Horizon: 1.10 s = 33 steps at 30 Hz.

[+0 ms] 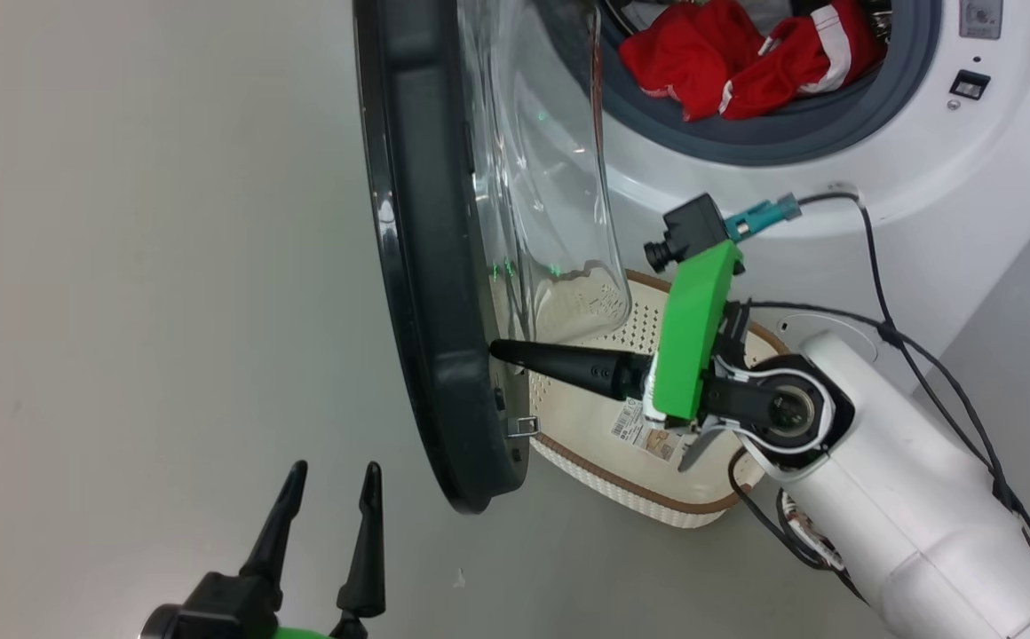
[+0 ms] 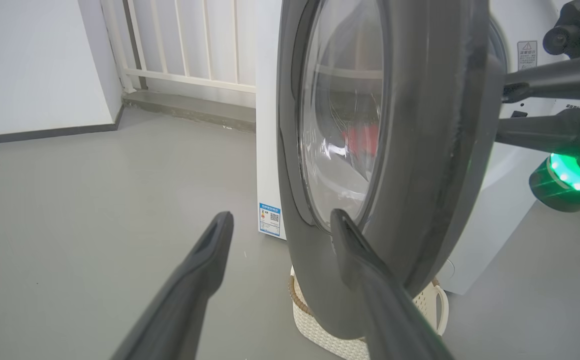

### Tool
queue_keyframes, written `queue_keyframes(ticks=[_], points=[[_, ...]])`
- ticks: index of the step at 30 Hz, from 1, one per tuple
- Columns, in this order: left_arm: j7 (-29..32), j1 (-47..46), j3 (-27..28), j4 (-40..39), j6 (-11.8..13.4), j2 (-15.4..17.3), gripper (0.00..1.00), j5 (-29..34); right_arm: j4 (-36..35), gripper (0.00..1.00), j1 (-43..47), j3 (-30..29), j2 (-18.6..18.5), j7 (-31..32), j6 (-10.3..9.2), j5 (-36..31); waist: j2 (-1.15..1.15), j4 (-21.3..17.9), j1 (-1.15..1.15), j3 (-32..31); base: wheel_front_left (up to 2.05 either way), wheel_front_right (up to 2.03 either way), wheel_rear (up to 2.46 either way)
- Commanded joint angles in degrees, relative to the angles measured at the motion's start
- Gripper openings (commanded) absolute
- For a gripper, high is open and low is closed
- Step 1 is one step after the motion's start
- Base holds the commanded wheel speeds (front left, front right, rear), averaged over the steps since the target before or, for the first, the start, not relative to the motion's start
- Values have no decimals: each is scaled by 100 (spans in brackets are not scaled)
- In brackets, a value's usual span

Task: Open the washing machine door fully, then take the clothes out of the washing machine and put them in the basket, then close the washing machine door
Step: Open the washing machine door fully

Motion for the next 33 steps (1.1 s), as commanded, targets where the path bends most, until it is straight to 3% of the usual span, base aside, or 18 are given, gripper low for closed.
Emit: queue_keyframes(ticks=[1, 21, 33], points=[[-45, -48, 193, -86, -42, 61, 100, 71, -196, 100, 105, 6, 112, -62, 44, -33, 0, -23, 0, -47, 0, 0, 0], [-45, -145, 419, 400, -456, 61, 100, 352, -387, 100, 1236, 427, -895, -1263, 44, -455, 0, -151, 0, -429, 0, 0, 0], [-45, 19, 658, 451, -536, 61, 100, 360, -437, 100, 1864, 536, -1385, -2198, 44, -418, 0, -522, 0, -576, 0, 0, 0]])
